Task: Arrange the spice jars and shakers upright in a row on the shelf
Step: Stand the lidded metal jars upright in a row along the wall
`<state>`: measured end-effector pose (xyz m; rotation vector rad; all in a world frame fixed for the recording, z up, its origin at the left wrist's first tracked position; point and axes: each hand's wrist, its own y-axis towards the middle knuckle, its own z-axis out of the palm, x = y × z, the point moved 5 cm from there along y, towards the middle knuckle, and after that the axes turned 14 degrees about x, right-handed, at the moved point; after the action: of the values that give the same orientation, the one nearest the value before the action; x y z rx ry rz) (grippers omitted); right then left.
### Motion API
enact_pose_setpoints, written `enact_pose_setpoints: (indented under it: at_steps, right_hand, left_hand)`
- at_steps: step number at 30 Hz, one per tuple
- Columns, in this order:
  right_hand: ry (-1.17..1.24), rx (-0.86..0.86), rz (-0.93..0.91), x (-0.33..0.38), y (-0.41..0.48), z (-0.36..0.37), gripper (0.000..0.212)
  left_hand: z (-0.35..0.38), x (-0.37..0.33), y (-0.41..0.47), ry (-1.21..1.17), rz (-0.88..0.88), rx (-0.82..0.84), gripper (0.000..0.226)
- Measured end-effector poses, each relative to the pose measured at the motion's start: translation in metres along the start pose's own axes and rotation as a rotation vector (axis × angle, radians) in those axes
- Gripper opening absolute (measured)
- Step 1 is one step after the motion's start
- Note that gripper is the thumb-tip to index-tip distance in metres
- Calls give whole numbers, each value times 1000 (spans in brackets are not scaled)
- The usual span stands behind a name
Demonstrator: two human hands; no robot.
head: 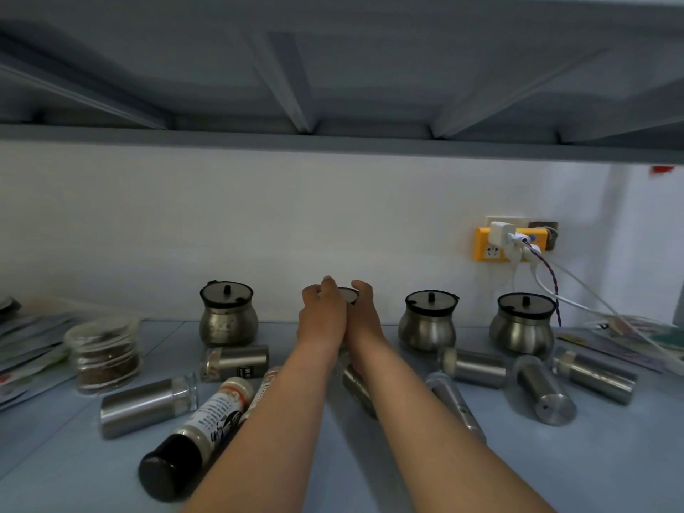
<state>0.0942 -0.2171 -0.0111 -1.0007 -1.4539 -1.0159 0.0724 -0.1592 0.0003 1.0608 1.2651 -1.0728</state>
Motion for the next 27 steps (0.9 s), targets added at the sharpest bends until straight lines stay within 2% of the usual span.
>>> enact_pose_setpoints:
  at_steps: [7, 12, 17, 20, 24, 27]
  right_hand:
    - [-6, 12, -33, -3, 3, -1, 60]
    - [-36, 81, -52, 2, 3, 3, 82]
    - [-232, 18, -117, 12, 4, 0, 91]
    - [-286, -47, -204, 16, 6, -4, 80]
    - [-134, -119, -363, 27, -5, -6, 79]
    - [-24, -118, -396, 31, -12, -9, 93]
  left_hand:
    - [1, 4, 0, -99, 32, 26, 46]
    - [-3, 4, 0, -85, 72, 13, 51]
    - [-3, -5, -5, -103, 145, 3, 51]
    - [-1, -10, -11, -102, 211, -12, 49]
    - [2, -20, -24, -87, 322, -32, 47]
    - [2, -23, -29, -70, 372, -35, 40]
